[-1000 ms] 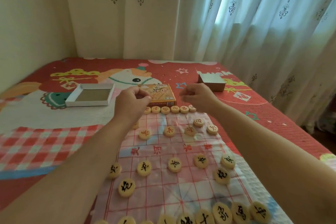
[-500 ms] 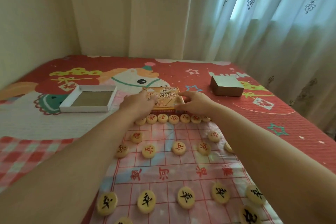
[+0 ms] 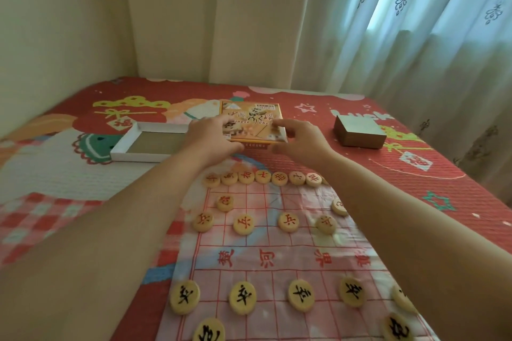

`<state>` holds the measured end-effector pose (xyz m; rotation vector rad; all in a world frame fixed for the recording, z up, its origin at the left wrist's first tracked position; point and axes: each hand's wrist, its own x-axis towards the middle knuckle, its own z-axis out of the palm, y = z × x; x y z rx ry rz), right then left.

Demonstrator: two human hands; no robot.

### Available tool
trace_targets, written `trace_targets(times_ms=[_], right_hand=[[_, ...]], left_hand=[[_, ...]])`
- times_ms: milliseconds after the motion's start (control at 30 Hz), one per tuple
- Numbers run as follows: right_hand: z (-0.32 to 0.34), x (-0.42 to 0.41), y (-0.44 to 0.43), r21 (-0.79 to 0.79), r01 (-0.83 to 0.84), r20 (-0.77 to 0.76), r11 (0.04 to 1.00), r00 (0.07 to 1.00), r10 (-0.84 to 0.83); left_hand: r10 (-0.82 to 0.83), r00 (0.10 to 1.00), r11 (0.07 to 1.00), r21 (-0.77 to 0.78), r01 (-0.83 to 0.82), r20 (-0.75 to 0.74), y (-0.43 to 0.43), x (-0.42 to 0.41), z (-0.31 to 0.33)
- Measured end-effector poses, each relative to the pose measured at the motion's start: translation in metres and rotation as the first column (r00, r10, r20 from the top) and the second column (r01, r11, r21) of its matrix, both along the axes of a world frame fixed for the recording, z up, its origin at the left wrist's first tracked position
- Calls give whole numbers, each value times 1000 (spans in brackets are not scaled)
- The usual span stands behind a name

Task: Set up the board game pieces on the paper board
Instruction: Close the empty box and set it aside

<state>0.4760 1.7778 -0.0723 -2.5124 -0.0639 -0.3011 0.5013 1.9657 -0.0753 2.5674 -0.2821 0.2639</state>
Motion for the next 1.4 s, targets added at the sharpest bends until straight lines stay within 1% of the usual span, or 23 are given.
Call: trace_targets(times_ms=[67,200,333,500,600,767,867,1033,1133,1400], right_hand=[[6,1,19,39,-27,39,999,999,25],[13,2,69,59,-120,87,991,990,115],[12,1,117,72,-187,93,980,979,180],[6,3,158,102,-202,58,974,979,197],[0,6,170,97,-188,27,977,982,186],[-11,6,179,84,-170,-19,982,985,172],[-12,5,178,92,-163,-35,982,985,167],[-14,9,177,55,-136,-59,989,988,139],[-17,11,177,65,-136,-74,989,987,141],[-24,18,177,21,-142,-77,990,987,143]], left_hand=[[17,1000,1000,-18,-17,21,21,-5,8],[50,999,997,-56,-50,0,74,-13,18],[80,997,996,-45,-80,-15,121,-13,19],[81,995,989,-116,-88,-64,161,-9,10],[74,995,992,-98,-81,-73,170,-7,2],[57,989,987,-141,-77,-139,177,-8,-15],[58,990,985,-151,-78,-130,172,-6,-17],[40,987,975,-208,-72,-155,165,-5,-21],[41,985,969,-232,-80,-170,163,-5,-22],[59,986,964,-246,-97,-158,165,0,-26]])
